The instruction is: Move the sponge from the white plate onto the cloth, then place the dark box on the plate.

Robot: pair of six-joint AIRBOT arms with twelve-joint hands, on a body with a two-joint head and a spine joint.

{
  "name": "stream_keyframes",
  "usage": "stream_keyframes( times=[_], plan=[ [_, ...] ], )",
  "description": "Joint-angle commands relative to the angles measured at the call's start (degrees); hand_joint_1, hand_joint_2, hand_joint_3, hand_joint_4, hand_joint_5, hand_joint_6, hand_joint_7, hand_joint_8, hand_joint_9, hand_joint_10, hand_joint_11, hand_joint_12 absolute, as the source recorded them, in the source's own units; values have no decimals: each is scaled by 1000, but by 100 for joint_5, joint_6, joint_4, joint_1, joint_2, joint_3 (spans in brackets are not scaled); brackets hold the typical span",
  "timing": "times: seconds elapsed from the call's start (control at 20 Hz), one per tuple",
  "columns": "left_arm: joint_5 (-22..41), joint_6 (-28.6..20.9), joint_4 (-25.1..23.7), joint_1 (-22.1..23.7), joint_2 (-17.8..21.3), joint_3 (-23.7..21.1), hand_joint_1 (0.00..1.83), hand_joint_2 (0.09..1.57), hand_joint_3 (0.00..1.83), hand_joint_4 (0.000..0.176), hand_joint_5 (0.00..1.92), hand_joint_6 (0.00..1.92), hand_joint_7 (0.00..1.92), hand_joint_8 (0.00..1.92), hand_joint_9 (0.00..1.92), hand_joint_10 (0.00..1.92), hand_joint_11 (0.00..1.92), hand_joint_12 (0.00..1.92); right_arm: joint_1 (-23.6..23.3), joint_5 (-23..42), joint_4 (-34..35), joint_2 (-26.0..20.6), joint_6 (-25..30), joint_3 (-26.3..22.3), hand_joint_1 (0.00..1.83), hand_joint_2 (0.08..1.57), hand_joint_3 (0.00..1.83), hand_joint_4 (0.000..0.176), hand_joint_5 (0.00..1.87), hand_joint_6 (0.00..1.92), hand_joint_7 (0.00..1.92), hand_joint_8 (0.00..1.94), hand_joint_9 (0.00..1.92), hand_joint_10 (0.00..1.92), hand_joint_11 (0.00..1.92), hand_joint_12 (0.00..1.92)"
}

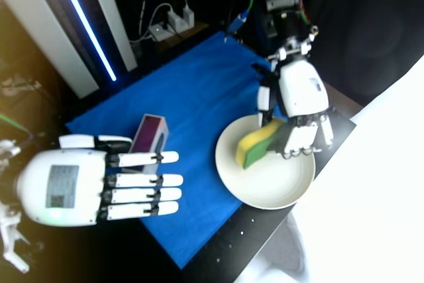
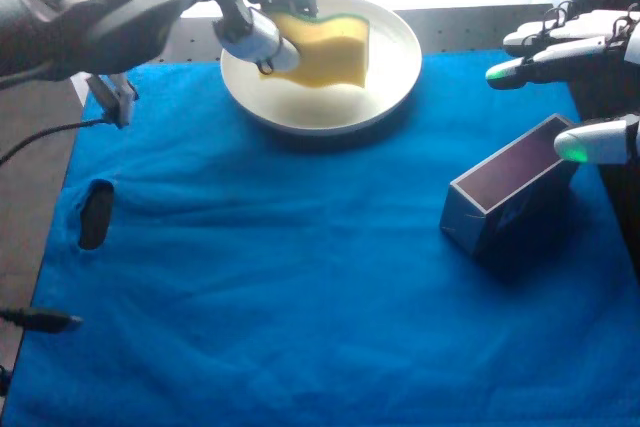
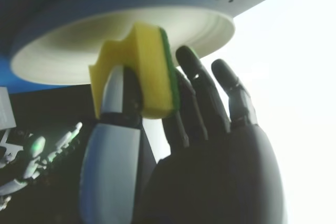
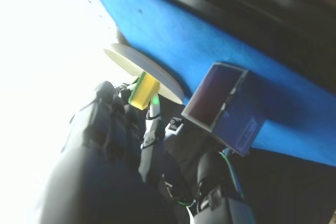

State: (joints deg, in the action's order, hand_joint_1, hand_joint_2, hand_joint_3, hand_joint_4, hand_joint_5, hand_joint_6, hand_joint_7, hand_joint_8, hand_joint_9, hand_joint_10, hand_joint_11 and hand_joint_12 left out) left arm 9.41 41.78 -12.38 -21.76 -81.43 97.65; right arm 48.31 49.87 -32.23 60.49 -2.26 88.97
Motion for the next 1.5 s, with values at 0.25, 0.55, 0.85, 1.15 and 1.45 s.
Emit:
stream_keyframes(
  times=[0.25,0.55,0.85,1.15,1.45],
  plan=[
    [1891,-25,-453,3,1170,-1402,1374,1084,0,0,988,883,1168,704,881,1197,120,1171,-80,527,324,16,259,21,378,1274,4,159,365,2,186,3,147,4,95,146],
    [2758,-61,-972,-664,2695,-3002,1284,1057,0,0,1144,476,1130,982,1151,785,899,1378,-78,527,313,-2,334,-65,394,1278,2,123,397,7,209,3,174,5,142,154],
    [2741,-170,-785,-1533,3174,-3465,1260,1047,1,0,1117,677,1155,799,1255,231,890,1059,-67,526,313,-32,334,-120,580,1275,0,113,389,1,204,0,169,1,154,131],
    [2345,-20,-280,-2090,2539,-3115,1247,1002,0,0,958,229,901,487,1018,109,567,1128,-67,527,311,-25,334,-123,587,1278,2,114,390,1,207,3,195,17,172,139],
    [2348,106,-138,-2208,2543,-3163,859,880,0,159,302,0,299,0,338,0,0,921,-68,536,289,-31,334,-177,607,1277,0,113,390,0,193,1,166,3,154,134]
  ],
)
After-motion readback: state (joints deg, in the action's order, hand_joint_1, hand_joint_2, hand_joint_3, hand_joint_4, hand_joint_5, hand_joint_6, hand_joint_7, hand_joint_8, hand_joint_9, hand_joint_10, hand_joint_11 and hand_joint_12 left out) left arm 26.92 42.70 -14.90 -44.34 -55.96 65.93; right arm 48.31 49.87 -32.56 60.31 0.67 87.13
